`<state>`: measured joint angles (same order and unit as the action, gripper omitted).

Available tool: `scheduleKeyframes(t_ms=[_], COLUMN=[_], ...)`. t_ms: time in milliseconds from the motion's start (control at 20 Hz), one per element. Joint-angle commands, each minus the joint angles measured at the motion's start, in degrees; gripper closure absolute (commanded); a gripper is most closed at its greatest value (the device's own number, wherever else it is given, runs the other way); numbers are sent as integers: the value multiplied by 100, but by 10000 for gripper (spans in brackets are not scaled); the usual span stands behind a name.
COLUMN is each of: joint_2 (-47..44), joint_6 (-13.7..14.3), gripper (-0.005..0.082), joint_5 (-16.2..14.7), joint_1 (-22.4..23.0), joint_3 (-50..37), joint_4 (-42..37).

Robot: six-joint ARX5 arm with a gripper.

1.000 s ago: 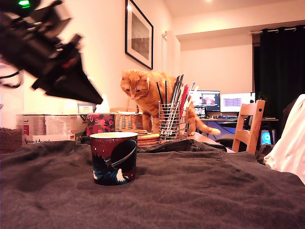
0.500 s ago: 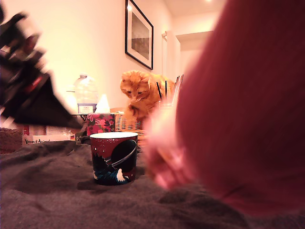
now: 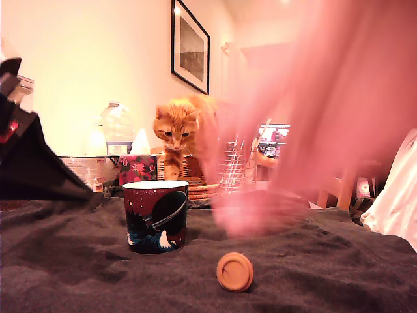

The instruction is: Pick up the coffee capsules on the table and drop them inside the coffee cup

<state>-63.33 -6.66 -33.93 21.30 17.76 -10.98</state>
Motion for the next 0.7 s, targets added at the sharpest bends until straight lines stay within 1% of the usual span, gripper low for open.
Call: scheduleKeyframes(t_ms=[0,200,350,400,500,650], joint_2=[122,175,173,168,120,-81], joint_6=[-85,-85,151,151,422,422], gripper=[793,793,793,793,793,793], joint_5=[-33,-13,17,129,356,487], joint_1=[50,184,448,575,846,1279], joint_3=[-85,-85,-85,-85,-85,-85], joint_4=[-107,-258,-422,-428,-461,-780])
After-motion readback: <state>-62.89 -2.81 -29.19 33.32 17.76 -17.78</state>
